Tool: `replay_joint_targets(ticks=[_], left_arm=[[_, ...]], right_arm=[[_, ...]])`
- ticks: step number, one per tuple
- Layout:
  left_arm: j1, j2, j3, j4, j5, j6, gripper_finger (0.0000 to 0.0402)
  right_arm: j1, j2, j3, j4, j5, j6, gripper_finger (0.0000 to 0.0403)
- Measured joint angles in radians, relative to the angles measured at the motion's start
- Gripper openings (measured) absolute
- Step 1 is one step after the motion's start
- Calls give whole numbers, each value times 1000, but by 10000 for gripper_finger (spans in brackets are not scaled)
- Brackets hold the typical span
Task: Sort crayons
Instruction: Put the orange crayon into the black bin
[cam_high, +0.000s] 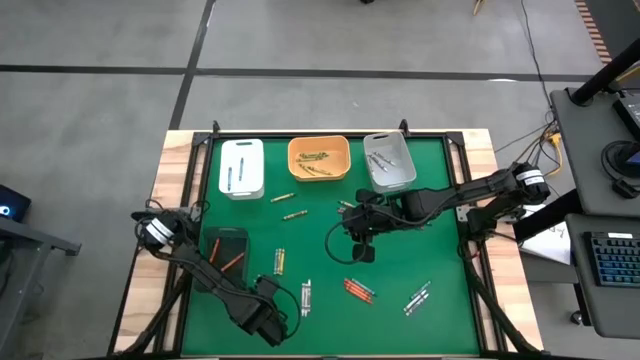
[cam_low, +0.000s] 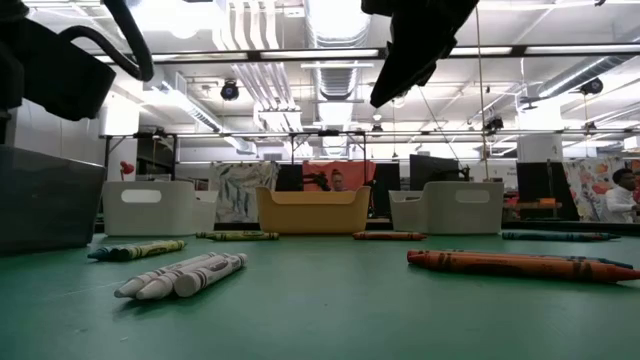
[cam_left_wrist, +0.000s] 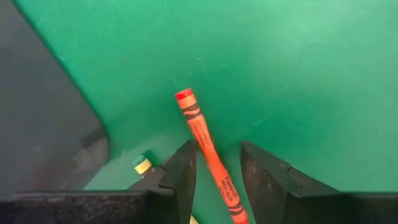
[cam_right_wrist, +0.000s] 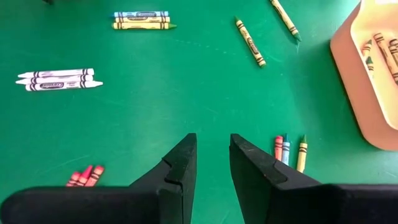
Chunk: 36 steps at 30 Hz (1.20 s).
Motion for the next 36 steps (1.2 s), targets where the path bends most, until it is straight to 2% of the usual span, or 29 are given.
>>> replay_joint_targets(ticks=[8, 14, 20, 24, 31, 36], left_arm=[[0, 7, 0, 24, -16, 18, 60], [0, 7, 0, 34, -18, 18, 9], [0, -16, 29, 48, -22, 66, 3], [2, -52, 83, -38, -45, 103, 2], [6, -97, 193, -334, -123, 127, 1], [6, -171, 201, -427, -205, 124, 0]], right_arm=[[0, 0, 0, 1, 1, 0, 81], [0, 0, 0, 1, 1, -3, 83], [0, 0, 0, 0, 0, -14, 77], [0, 0, 0, 0, 0, -15, 81], [0, 0, -2, -1, 0, -16, 81], [0, 0, -4, -1, 0, -16, 75]])
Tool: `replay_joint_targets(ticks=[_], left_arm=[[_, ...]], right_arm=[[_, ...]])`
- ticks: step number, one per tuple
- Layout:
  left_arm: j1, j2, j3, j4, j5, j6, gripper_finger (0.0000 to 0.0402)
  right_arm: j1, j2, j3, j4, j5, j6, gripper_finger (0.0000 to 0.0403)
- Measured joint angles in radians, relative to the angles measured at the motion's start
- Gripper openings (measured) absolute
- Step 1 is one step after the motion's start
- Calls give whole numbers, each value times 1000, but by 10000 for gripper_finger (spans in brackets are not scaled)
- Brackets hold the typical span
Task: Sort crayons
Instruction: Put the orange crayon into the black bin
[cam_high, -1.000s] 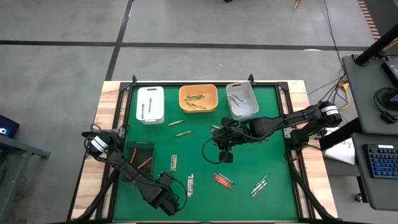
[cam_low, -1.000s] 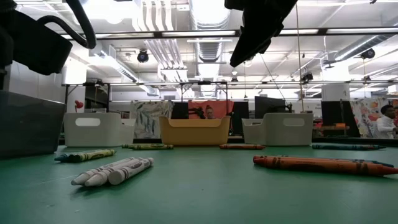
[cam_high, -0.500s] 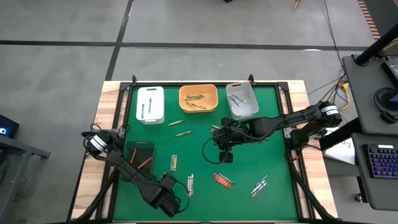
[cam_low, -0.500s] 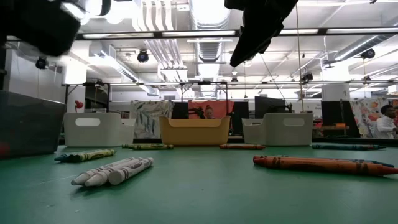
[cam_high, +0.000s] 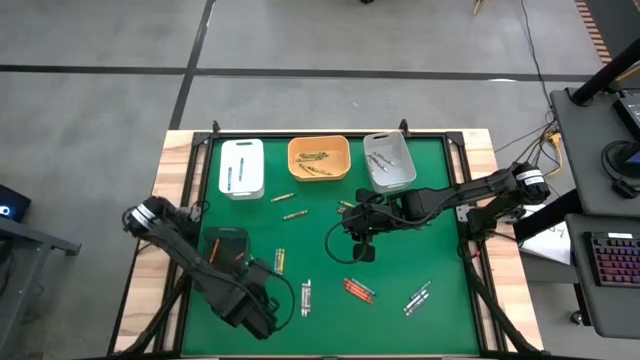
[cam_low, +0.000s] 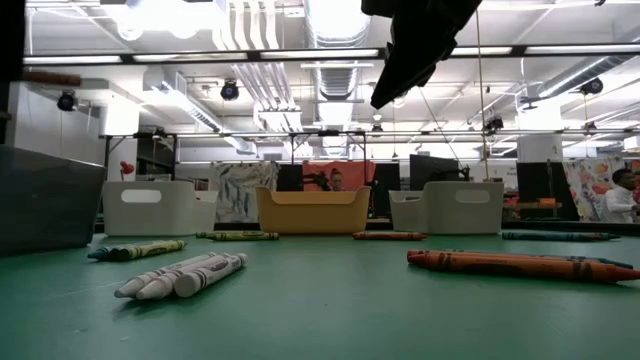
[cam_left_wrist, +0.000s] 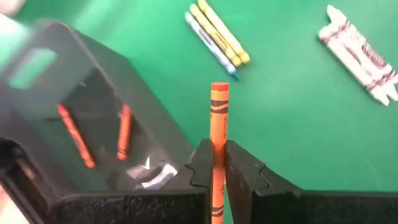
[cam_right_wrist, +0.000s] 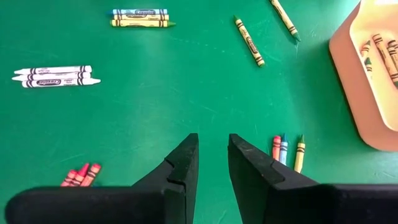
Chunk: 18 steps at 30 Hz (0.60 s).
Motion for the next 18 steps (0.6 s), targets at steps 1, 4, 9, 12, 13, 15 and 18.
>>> replay_joint_targets(ticks=[1, 4, 9, 12, 13, 15, 18], left_arm=[[1, -14, -3, -14, -10, -1, 0], [5, -52, -12, -79, -34, -1, 0], [10, -136, -100, -122, -61, -15, 0], [10, -196, -204, -101, -63, -52, 0], [10, -216, -242, -81, -61, -63, 0], [10, -257, -324, -23, -58, -78, 0], [13, -311, -447, 92, -57, -83, 0]], right_arm=[[0, 0, 0, 0, 0, 0, 75], [0, 0, -1, 0, 0, 0, 78], [0, 0, -1, 0, 0, 0, 81], [0, 0, -1, 0, 0, 0, 79], [0, 0, -1, 0, 0, 0, 78], [0, 0, -1, 1, 0, 0, 75], [0, 0, -1, 20, 1, 0, 73]])
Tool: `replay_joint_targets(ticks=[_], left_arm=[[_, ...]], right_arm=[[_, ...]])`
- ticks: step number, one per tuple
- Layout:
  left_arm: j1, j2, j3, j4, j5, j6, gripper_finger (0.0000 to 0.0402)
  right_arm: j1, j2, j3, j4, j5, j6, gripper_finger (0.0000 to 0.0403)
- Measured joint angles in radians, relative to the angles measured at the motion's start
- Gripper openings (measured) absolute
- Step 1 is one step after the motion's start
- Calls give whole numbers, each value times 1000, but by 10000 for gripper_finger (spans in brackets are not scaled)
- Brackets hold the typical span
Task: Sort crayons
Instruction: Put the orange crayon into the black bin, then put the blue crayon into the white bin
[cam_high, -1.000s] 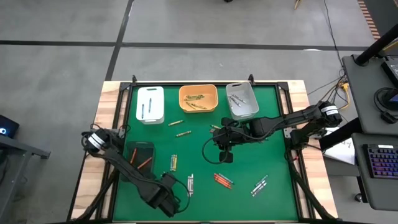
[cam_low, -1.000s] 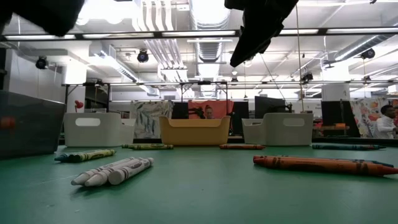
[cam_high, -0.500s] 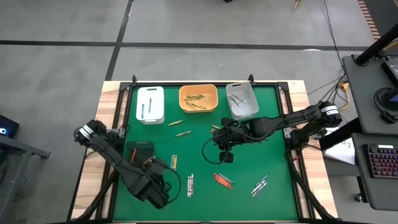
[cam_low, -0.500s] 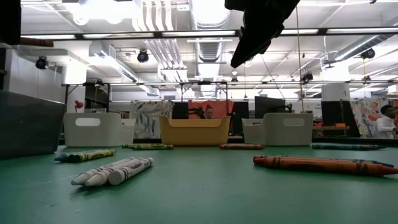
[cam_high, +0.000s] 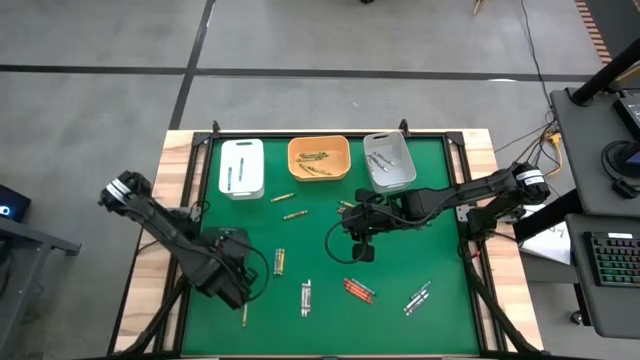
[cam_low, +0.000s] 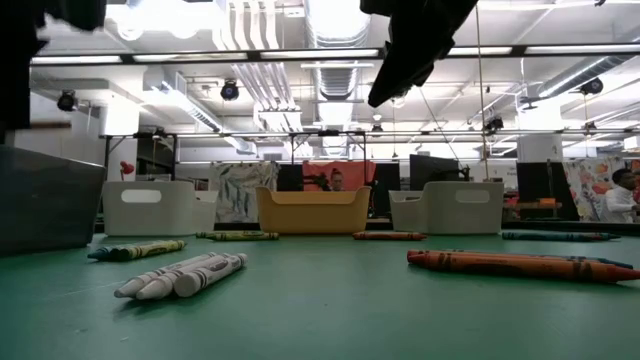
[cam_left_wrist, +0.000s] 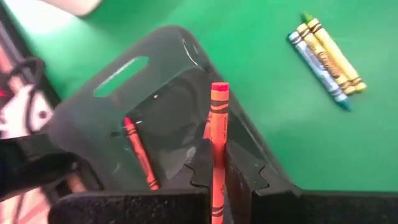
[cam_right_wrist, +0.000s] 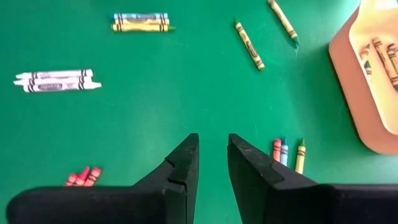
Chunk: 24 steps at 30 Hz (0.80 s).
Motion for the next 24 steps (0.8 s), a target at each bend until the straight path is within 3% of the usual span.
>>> replay_joint_targets(ticks=[9, 24], left_arm=[[0, -83, -236, 101, 28, -86, 4], [0, -88, -259, 100, 29, -87, 60]], right_arm=[[0, 0, 0, 33, 0, 11, 79], [0, 0, -2, 55, 1, 52, 73]])
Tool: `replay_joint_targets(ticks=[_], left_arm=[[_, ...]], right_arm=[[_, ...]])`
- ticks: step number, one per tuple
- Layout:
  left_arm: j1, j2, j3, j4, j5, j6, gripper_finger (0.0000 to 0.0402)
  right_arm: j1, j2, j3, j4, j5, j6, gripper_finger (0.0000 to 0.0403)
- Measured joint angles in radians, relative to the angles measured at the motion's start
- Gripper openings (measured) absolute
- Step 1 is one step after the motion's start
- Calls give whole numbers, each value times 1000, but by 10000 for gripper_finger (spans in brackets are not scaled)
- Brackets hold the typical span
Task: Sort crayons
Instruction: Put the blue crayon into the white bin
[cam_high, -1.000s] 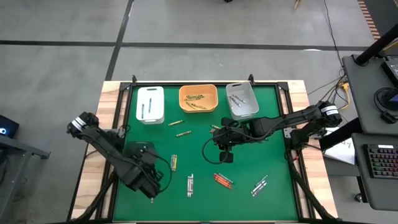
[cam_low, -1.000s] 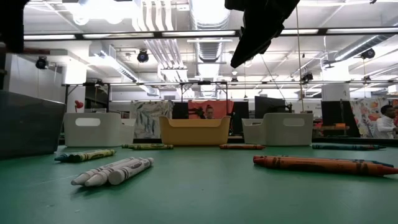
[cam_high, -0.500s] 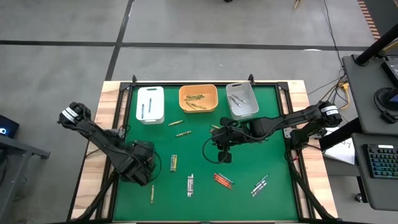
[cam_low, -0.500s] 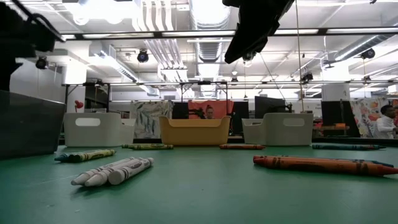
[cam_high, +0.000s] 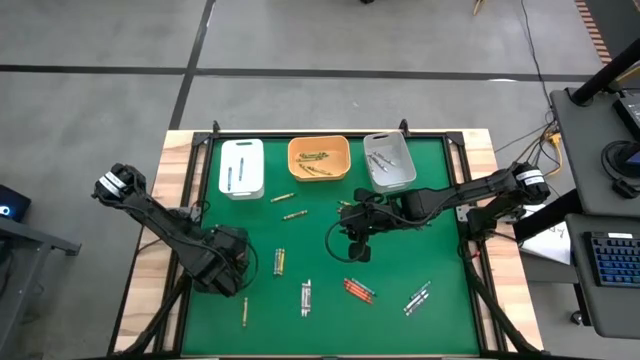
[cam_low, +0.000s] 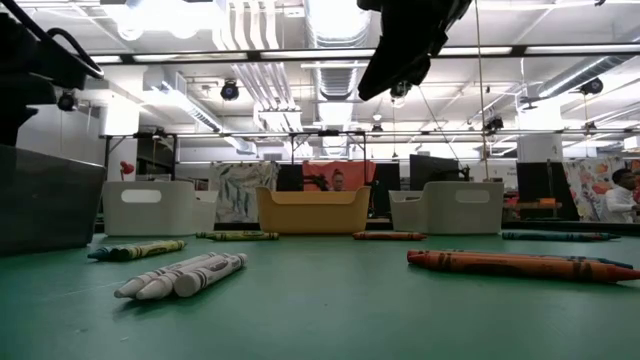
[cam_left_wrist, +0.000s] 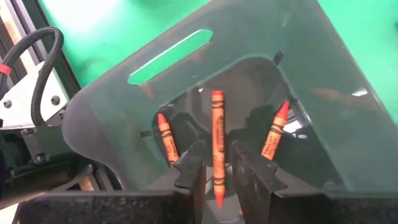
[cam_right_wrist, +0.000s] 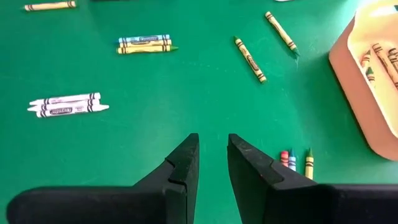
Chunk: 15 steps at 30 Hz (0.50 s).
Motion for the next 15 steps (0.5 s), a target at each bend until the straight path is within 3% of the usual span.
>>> replay_joint_targets(ticks=[7, 15], left_arm=[[0, -4, 100, -18, -33, 53, 77], [3, -6, 324, -17, -384, 303, 68]], right_arm=[[-11, 0, 0, 29, 0, -50, 73], [-18, 0, 1, 30, -1, -41, 73]])
